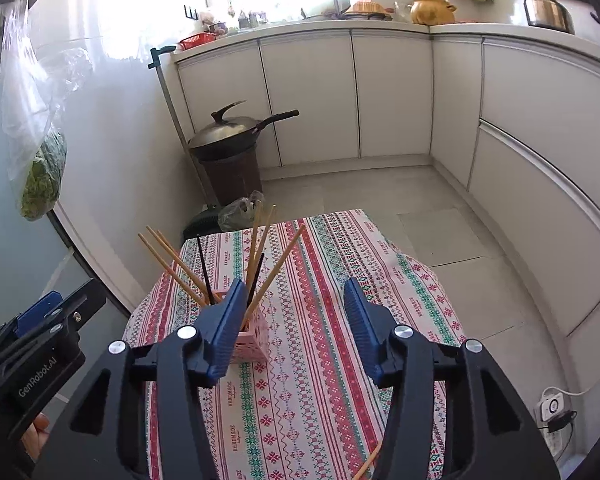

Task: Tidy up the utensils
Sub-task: 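Open the left tool and move both tools back toward the remaining chopsticks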

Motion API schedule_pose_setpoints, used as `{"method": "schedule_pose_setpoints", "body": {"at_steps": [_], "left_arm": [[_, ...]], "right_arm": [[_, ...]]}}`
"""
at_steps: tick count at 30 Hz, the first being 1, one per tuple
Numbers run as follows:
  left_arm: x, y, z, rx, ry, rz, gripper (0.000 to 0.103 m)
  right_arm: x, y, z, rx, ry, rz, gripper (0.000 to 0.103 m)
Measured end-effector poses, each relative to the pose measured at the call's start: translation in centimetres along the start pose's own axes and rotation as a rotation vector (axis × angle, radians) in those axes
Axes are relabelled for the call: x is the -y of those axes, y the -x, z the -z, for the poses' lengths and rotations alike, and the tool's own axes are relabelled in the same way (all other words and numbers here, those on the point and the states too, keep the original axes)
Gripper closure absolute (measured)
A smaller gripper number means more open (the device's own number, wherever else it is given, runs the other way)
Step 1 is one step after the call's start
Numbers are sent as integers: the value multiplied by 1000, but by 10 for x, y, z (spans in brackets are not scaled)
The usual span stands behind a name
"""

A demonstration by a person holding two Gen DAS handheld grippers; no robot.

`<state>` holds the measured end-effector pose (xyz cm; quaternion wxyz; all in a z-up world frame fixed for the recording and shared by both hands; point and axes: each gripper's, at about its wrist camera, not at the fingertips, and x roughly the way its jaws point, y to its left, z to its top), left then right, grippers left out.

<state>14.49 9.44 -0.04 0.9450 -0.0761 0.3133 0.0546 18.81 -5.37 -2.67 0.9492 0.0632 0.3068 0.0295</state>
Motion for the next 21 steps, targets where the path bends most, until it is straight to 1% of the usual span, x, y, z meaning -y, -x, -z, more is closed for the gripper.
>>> {"method": "schedule_pose_setpoints", "body": {"at_steps": [3, 5, 8, 12, 13, 17, 21], "left_arm": [[2, 2, 3, 3, -1, -2, 31], [4, 3, 6, 8, -9, -4, 28], [8, 5, 10, 5, -24, -3, 27], [12, 6, 17, 5, -42, -7, 24], [13, 6, 18, 3, -47, -5, 23], [19, 6, 26, -1, -68, -9, 15], [25, 3, 32, -16, -81, -4, 9]], "right_arm": [[6, 2, 5, -9, -4, 16, 49], [10, 3, 9, -11, -9, 31, 44], [18, 4, 15, -15, -35, 47, 37], [28, 5, 20, -21, -70, 74, 31], [32, 6, 22, -21, -77, 78, 28], [39, 11, 28, -18, -89, 97, 19], [48, 15, 34, -20, -101, 107, 13]]}}
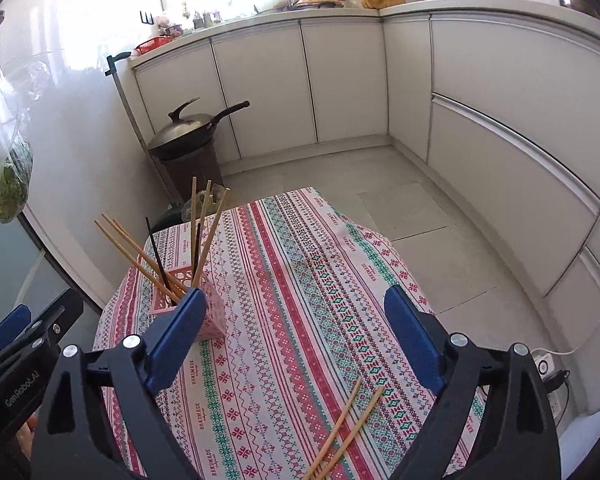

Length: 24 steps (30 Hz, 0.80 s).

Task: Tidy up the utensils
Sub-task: 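Open the left tool and move both tools back toward the remaining chopsticks, then lower the right tool and grasp one of the last chopsticks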

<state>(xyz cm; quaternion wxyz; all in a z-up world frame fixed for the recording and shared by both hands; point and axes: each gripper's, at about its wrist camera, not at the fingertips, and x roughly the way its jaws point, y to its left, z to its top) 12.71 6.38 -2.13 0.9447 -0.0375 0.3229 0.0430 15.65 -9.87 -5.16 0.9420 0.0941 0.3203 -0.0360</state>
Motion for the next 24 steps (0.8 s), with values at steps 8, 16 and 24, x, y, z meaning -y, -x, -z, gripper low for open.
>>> {"method": "schedule_pose_setpoints", "body": {"at_steps": [8, 16, 24], "left_arm": [[28, -28, 21, -121, -76, 33, 7], [98, -95, 74, -489, -233, 195, 7], [168, -147, 118, -705, -321, 277, 37]], "right_arm": [[61, 7, 22, -59, -105, 49, 7], [144, -7, 71, -246, -304, 68, 7], [209, -24, 101, -353, -504, 77, 7]]}}
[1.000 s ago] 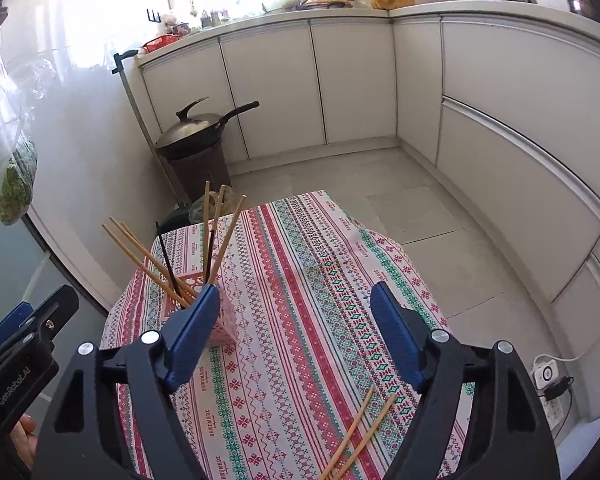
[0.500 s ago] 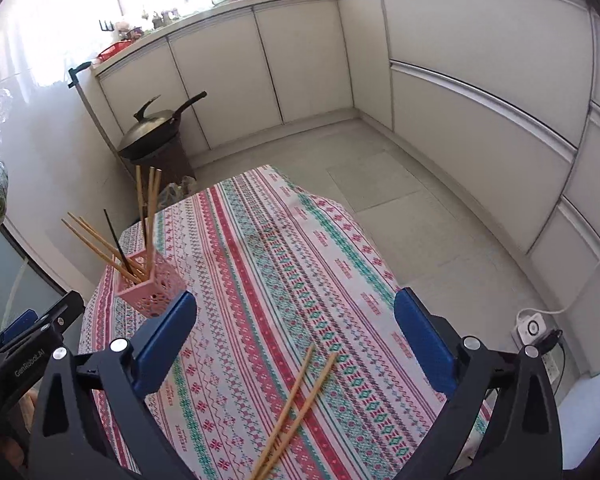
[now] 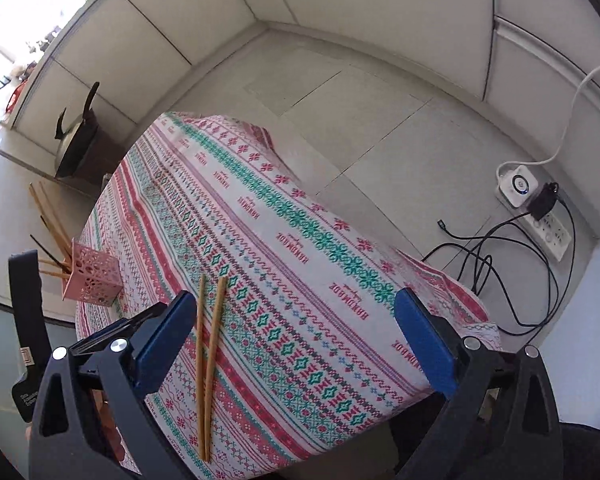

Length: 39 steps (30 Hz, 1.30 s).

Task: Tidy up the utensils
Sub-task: 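Lower the right tool and grasp one of the last chopsticks, then carry the chopstick over the pink holder and release it with the right tool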

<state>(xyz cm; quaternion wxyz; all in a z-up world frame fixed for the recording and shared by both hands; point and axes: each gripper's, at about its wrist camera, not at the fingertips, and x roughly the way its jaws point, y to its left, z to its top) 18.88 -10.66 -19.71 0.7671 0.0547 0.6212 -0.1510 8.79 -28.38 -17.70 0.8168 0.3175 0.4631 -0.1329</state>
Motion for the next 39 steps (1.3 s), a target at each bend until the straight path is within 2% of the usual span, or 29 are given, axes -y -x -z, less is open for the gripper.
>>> {"method": "schedule_pose_setpoints", "body": {"at_steps": [2, 4, 7, 9, 10, 11, 14, 16, 18, 22, 24, 26, 27, 30, 31, 32, 34, 39], "left_arm": [[6, -13, -5, -35, -3, 9, 44], [10, -23, -9, -51, -7, 1, 47], [18, -36, -13, -70, -27, -1, 62], [22, -44, -13, -83, -49, -17, 82], [23, -48, -12, -77, -62, -39, 85], [24, -48, -12, -63, -71, -41, 96], [15, -48, -11, -57, -58, -3, 98], [-1, -39, -6, -34, -56, -17, 99], [-10, -31, 1, -10, -60, -42, 99], [-43, 6, 19, 54, -26, -34, 99], [-58, 29, 30, 102, -19, -54, 99], [-73, 58, 41, 169, -13, -80, 99], [-75, 68, 41, 198, -7, -89, 99], [-81, 109, 51, 310, 22, -128, 99], [-85, 119, 55, 339, 32, -134, 99], [-90, 129, 60, 368, 45, -140, 99], [-103, 148, 66, 426, 76, -151, 99], [-127, 173, 75, 493, 141, -148, 99]], "right_arm": [[9, -3, -3, -9, -29, -4, 7], [18, -6, -5, -29, -63, -21, 7], [20, -14, -7, -70, -90, -53, 7], [16, -18, -7, -87, -89, -63, 7], [14, -19, -7, -91, -88, -66, 7], [12, -21, -6, -98, -88, -70, 7], [7, -25, -6, -115, -94, -80, 7], [-2, -31, -6, -124, -86, -73, 7], [-17, -38, -5, -135, -46, -64, 7], [-50, -57, 0, -163, 56, -29, 10], [-68, -73, 5, -207, 101, -13, 19], [-83, -88, 9, -244, 140, 5, 35], [-90, -96, 12, -259, 161, 13, 39], [-110, -119, 24, -320, 218, 10, 75], [-110, -130, 30, -367, 197, -21, 95], [-109, -135, 34, -391, 177, -38, 95], [-114, -132, 37, -344, 195, -38, 95], [-133, -104, 40, -240, 257, -77, 95]]}}
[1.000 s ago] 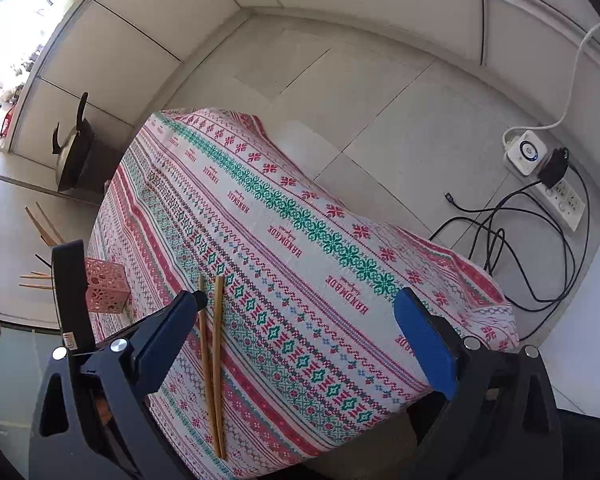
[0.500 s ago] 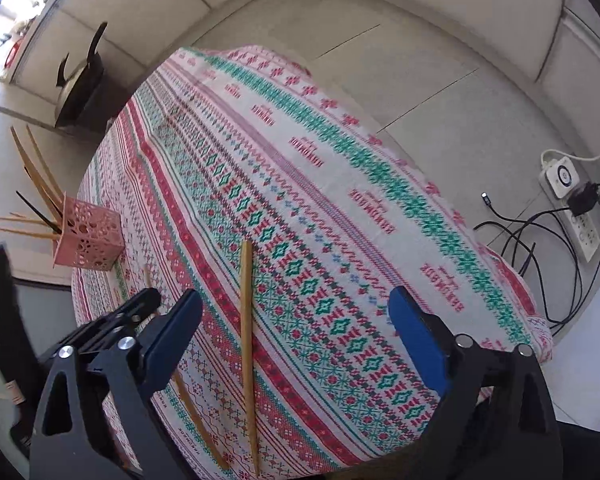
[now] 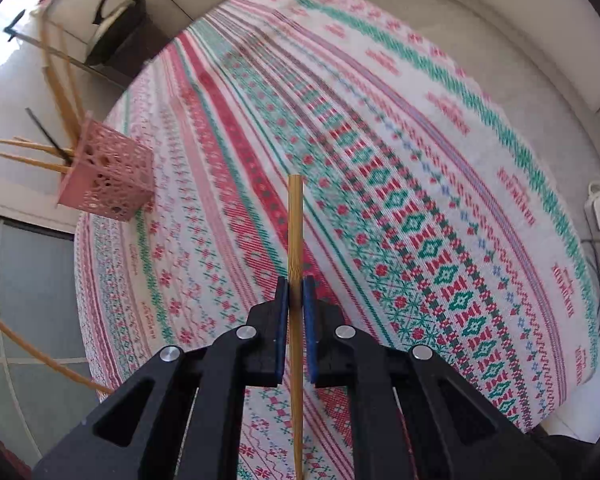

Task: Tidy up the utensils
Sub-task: 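Carry the chopstick over the pink holder and release it with the right tool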

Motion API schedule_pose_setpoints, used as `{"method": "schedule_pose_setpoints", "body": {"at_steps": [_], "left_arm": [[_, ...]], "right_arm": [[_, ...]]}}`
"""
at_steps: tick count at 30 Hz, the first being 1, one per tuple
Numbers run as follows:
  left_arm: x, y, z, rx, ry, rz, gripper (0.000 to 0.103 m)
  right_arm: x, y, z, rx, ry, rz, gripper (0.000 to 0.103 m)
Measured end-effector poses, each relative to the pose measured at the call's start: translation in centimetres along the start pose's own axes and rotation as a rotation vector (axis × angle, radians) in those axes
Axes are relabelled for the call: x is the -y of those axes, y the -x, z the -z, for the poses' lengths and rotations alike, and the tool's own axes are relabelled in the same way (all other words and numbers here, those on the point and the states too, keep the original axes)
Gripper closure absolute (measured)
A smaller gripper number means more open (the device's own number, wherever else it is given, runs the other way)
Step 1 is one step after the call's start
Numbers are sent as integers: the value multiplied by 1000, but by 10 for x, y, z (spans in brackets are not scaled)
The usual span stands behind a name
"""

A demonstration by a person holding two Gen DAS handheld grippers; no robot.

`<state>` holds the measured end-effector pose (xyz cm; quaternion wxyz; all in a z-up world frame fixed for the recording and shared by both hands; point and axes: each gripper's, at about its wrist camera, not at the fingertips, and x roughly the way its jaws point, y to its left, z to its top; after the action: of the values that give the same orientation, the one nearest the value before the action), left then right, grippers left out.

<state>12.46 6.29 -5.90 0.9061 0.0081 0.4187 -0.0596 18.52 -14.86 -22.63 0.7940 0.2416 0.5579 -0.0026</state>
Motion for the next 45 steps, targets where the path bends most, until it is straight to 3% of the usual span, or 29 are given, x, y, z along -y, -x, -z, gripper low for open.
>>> {"method": "schedule_pose_setpoints", "body": {"at_steps": [15, 25, 29, 37, 43, 45], "left_arm": [[-29, 42, -17, 111, 110, 13, 99], [-49, 73, -66, 246, 220, 47, 99], [-53, 79, -89, 310, 246, 41, 99], [-48, 52, -119, 346, 263, 8, 99], [-52, 20, -114, 317, 275, 9, 95], [-60, 29, -105, 343, 307, -33, 85]], "right_arm": [[-59, 140, -12, 282, 110, -174, 96], [-101, 213, -37, 414, 172, -278, 95], [-114, 223, -40, 430, 200, -302, 95], [-123, 208, -55, 404, 211, -310, 95], [-128, 200, -65, 403, 216, -316, 95], [-131, 200, -69, 408, 212, -319, 95]]}}
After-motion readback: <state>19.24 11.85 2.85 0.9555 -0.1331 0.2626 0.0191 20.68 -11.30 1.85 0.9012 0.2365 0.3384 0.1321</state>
